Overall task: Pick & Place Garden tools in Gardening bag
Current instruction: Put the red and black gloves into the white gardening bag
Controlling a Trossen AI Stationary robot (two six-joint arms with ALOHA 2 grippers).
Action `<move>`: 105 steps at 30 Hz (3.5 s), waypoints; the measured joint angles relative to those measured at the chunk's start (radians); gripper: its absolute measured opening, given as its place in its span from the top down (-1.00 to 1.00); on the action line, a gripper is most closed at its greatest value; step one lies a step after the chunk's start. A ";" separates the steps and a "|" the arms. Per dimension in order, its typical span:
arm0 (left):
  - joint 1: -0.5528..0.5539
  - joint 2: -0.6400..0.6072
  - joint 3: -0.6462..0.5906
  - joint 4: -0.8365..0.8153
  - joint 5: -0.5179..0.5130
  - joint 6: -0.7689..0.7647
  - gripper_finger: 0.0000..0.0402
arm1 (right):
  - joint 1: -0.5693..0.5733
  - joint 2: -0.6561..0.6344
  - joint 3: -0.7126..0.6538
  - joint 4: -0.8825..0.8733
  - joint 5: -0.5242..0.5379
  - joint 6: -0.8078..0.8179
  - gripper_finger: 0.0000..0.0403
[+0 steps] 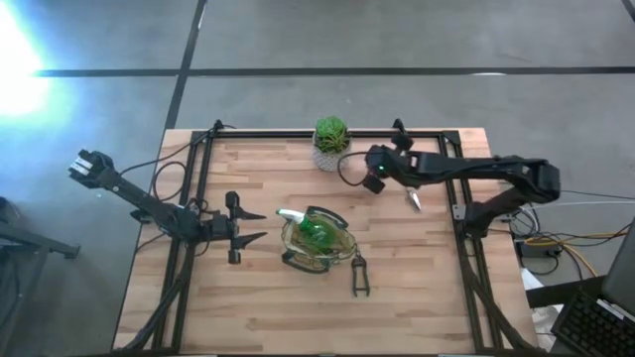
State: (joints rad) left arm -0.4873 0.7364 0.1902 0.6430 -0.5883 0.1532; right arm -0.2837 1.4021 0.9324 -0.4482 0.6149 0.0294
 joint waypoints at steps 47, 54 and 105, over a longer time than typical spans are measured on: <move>0.002 0.000 0.000 0.027 0.000 0.032 0.04 | 0.621 -0.194 0.239 -0.036 -0.039 0.285 0.96; 0.002 0.000 0.000 0.036 0.000 0.019 0.04 | 0.676 -0.036 0.389 -0.043 -0.044 0.247 0.96; 0.002 0.000 0.000 0.037 0.000 -0.015 0.04 | 0.677 0.202 0.393 -0.094 -0.120 0.478 0.96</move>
State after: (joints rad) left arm -0.4856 0.7364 0.1905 0.6804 -0.5884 0.1379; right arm 0.3930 1.6039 1.3254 -0.5425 0.4950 0.5079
